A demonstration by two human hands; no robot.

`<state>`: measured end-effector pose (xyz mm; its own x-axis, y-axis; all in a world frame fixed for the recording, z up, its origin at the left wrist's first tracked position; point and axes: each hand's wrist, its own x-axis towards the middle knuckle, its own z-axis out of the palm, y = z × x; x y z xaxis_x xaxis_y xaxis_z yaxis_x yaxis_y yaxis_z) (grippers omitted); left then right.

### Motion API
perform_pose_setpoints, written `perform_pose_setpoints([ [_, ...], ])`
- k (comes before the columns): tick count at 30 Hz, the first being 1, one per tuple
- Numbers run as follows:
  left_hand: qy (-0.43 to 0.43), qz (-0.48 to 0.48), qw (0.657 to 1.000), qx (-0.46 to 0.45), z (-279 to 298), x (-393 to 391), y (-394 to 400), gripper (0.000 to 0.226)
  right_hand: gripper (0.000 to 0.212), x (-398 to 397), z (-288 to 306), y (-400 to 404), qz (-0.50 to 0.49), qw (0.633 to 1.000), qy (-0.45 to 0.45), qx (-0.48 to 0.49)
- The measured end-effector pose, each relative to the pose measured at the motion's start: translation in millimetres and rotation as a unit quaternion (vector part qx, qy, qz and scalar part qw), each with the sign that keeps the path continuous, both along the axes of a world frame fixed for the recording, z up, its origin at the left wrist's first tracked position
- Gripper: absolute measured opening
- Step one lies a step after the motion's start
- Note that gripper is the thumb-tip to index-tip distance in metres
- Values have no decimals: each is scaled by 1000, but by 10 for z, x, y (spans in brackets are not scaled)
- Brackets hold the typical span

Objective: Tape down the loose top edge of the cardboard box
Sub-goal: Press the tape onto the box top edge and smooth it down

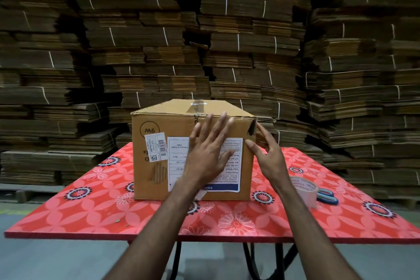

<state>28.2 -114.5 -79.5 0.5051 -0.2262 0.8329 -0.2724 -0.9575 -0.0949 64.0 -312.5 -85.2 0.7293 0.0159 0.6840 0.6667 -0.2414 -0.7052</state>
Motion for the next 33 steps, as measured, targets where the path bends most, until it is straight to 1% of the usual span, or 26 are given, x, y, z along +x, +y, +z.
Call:
perform_pose_setpoints([
  [3, -31, 63, 996, -49, -9, -64, 238, 74, 65, -76, 100, 61, -55, 997, -55, -24],
  [5, -56, 106, 988, -96, 93, -147, 445, 74, 64, -126, 228, 143, -80, 990, -96, -67],
  [7, -44, 138, 981, -126, 191, -224, 700, 74, 62, -130, 301, 209, -100, 980, -127, -116],
  [9, -20, 143, 975, -170, 216, -275, 942, 79, 59, -108, 284, 225, -100, 978, -131, -126],
  [12, -25, 94, 956, -276, 146, -356, 1179, 93, 56, -123, 249, 214, -94, 983, -111, -110],
  [14, -30, 35, 928, -370, 107, -435, 1245, 106, 55, -132, 267, 207, -90, 984, -109, -104],
  [15, -17, -12, 903, -428, 78, -462, 1281, 114, 54, -128, 274, 203, -86, 985, -106, -101],
  [17, 37, -116, 832, -542, 7, -492, 1337, 123, 53, -152, 286, 196, -76, 989, -87, -89],
  [18, 62, -157, 798, -579, -35, -493, 1358, 120, 54, -165, 280, 191, -64, 993, -71, -74],
  [19, 81, -187, 776, -597, -76, -477, 1376, 111, 56, -176, 270, 194, -45, 996, -54, -54],
  [20, 93, -200, 769, -600, -117, -448, 1392, 96, 60, -196, 245, 203, -27, 998, -37, -35],
  [22, 99, -210, 769, -595, -149, -401, 1366, 68, 79, -227, 189, 242, -4, 1000, -4, 1],
  [24, 92, -220, 769, -593, -144, -377, 1311, 56, 95, -270, 161, 287, -2, 998, 22, 51],
  [26, 89, -239, 764, -593, -129, -384, 1262, 52, 95, -302, 153, 313, -16, 996, 34, 82],
  [29, 91, -260, 754, -596, -135, -386, 1205, 48, 88, -296, 80, 263, -27, 992, 28, 118],
  [33, 96, -272, 754, -590, -176, -354, 1163, 53, 82, -226, -54, 176, -73, 992, 42, 98],
])
